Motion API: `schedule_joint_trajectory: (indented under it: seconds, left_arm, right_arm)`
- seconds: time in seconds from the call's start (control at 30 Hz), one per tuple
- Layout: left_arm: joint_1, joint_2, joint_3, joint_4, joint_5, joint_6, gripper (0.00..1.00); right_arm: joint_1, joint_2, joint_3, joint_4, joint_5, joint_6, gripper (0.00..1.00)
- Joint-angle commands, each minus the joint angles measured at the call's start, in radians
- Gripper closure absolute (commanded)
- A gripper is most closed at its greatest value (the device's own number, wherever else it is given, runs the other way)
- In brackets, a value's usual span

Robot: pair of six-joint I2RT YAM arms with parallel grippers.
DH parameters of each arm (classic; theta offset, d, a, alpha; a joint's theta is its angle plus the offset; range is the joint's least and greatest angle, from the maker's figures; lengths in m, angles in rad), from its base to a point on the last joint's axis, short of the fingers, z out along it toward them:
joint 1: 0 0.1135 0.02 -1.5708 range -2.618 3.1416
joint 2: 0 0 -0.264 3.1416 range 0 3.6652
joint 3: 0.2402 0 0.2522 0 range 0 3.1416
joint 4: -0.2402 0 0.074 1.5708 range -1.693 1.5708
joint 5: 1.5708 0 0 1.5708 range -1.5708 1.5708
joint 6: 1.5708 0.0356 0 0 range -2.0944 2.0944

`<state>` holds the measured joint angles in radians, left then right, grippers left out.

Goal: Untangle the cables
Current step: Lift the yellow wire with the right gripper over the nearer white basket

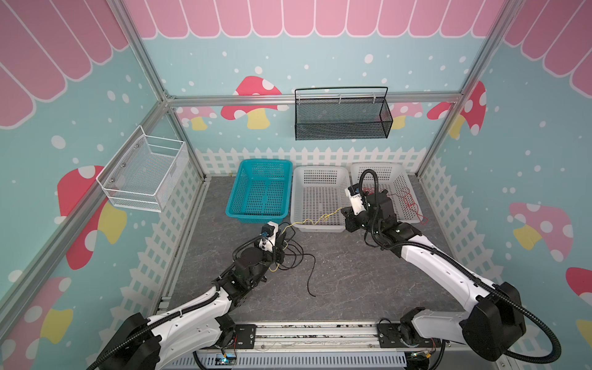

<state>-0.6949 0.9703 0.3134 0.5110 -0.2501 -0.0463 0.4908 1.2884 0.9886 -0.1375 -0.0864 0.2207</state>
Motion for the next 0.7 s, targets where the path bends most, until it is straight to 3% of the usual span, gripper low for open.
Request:
schedule_joint_trajectory:
  seconds: [0.0,0.17,0.3,0.67]
  left_arm:
    - [0.008,0.032,0.025,0.035,0.039,-0.015,0.61]
    - [0.007,0.086,0.051,0.062,0.073,-0.027,0.61]
    - [0.007,0.115,0.068,0.078,0.086,-0.040,0.45]
    - [0.008,0.100,0.048,0.127,0.053,-0.053,0.24]
  right_arm:
    - [-0.007,0.031,0.010,0.054,-0.025,0.041,1.00]
    - [-0.006,0.066,0.033,0.083,0.003,0.083,1.00]
    - [-0.007,0.090,0.058,0.096,0.046,0.095,1.00]
    - [-0.008,0.134,0.103,0.107,0.193,0.077,1.00]
